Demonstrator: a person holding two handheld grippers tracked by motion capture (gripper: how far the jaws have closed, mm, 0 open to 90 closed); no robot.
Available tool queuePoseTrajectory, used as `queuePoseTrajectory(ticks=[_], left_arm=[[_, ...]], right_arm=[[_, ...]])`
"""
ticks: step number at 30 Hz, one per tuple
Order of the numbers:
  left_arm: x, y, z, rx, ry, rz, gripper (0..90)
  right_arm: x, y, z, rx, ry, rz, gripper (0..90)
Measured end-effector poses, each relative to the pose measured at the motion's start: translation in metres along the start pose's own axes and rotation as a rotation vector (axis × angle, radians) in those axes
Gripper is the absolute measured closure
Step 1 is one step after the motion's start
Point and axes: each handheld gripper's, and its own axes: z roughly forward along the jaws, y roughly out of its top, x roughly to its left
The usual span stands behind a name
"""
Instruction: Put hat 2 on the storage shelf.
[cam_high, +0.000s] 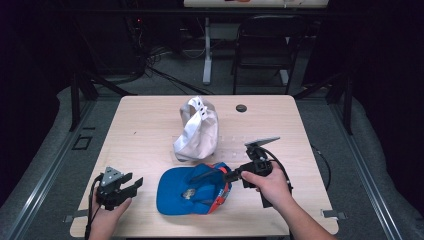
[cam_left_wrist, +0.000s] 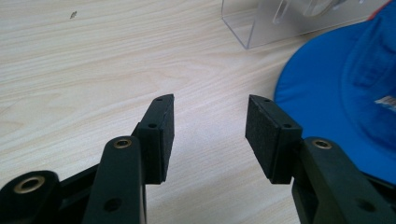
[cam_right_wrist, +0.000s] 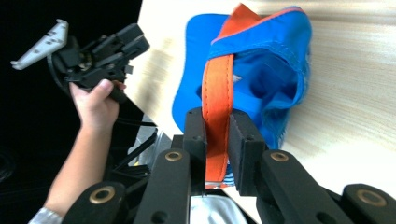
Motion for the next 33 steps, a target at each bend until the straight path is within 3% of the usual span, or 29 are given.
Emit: queuePoseTrajectory(ticks=[5,9,14,17,23,30,33], left_arm=[[-0.001,0.000,0.000,0.001,-0.001,0.003,53.2],[-0.001,0.000,0.000,-0.001,0.000,0.004,53.2],[-0.001,0.000,0.001,0.002,0.000,0.004,53.2],[-0.001,0.000,0.001,0.001,-0.001,0.004,53.3],[-0.001,0.000,0.001,0.000,-0.001,0.002,53.4],[-0.001,0.001,0.001,-0.002,-0.002,0.008,53.4],[-0.001,0.001,0.001,0.000,-0.009,0.004,53.1]], right_arm=[[0.008,0.004,-0.021,-0.008,-0.020,-0.007,78.6],[0.012,0.006,-0.034,-0.013,-0.006,0.017,78.6],[0.011,0.007,-0.037,-0.004,0.079,0.053,78.6],[0.010,0.010,-0.039,0.007,0.158,0.064,78.6],[0.017,0.015,-0.047,-0.016,0.272,0.098,78.6],[0.024,0.019,-0.062,-0.051,0.340,0.110,78.6],[0.029,0.020,-0.072,-0.070,0.330,0.113,78.6]])
